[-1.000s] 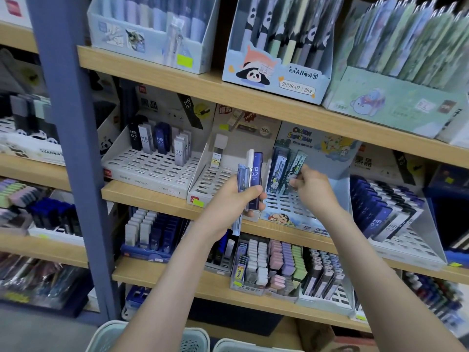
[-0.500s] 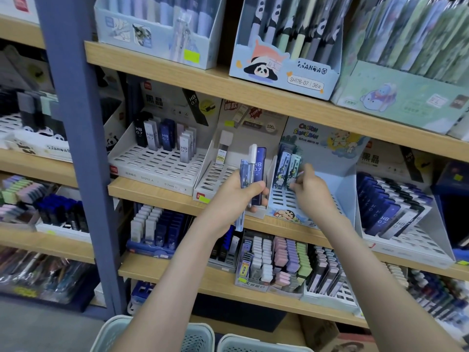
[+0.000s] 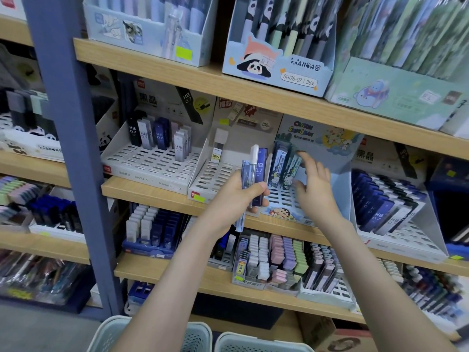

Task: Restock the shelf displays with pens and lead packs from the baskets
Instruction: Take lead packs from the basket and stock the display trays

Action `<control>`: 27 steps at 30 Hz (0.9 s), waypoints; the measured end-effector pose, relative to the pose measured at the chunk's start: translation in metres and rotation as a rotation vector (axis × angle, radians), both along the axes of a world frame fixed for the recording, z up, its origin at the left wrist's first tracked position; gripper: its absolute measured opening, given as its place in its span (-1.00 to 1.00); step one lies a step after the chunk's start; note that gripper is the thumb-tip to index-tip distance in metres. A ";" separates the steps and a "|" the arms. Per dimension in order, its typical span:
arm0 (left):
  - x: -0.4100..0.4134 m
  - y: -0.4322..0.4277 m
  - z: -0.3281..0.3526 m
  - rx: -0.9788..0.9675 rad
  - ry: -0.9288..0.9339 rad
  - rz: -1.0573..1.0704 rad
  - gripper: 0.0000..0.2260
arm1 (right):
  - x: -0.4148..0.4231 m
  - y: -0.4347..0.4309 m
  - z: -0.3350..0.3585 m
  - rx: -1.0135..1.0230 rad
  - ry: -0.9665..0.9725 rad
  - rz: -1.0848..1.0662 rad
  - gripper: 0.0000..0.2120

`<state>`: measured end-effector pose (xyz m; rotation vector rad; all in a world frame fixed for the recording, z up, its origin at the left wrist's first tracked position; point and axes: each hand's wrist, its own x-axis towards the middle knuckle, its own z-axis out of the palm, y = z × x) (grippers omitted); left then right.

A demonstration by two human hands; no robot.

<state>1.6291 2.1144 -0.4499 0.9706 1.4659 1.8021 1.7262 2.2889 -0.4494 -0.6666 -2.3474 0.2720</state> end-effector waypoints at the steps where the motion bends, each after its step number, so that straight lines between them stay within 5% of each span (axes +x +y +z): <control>1: 0.001 0.001 0.000 0.000 0.003 -0.008 -0.88 | 0.000 -0.001 0.000 -0.009 -0.014 0.007 -0.40; 9: 0.011 0.008 -0.006 -0.018 0.046 -0.051 -0.87 | 0.007 -0.007 0.002 -0.045 -0.095 0.037 -0.36; 12: 0.014 0.009 -0.005 -0.015 0.049 -0.081 -0.87 | 0.016 -0.020 0.010 -0.027 0.027 0.041 -0.44; 17: 0.038 0.014 0.000 0.017 0.101 -0.234 -0.82 | 0.042 -0.060 0.030 -0.521 0.177 0.224 -0.87; 22: 0.075 0.028 0.001 -0.045 0.122 -0.346 -0.81 | 0.095 -0.049 0.028 -0.780 0.321 0.193 -0.90; 27: 0.114 0.051 0.004 -0.104 0.131 -0.409 -0.92 | 0.157 -0.018 0.029 -0.773 0.543 0.148 -0.91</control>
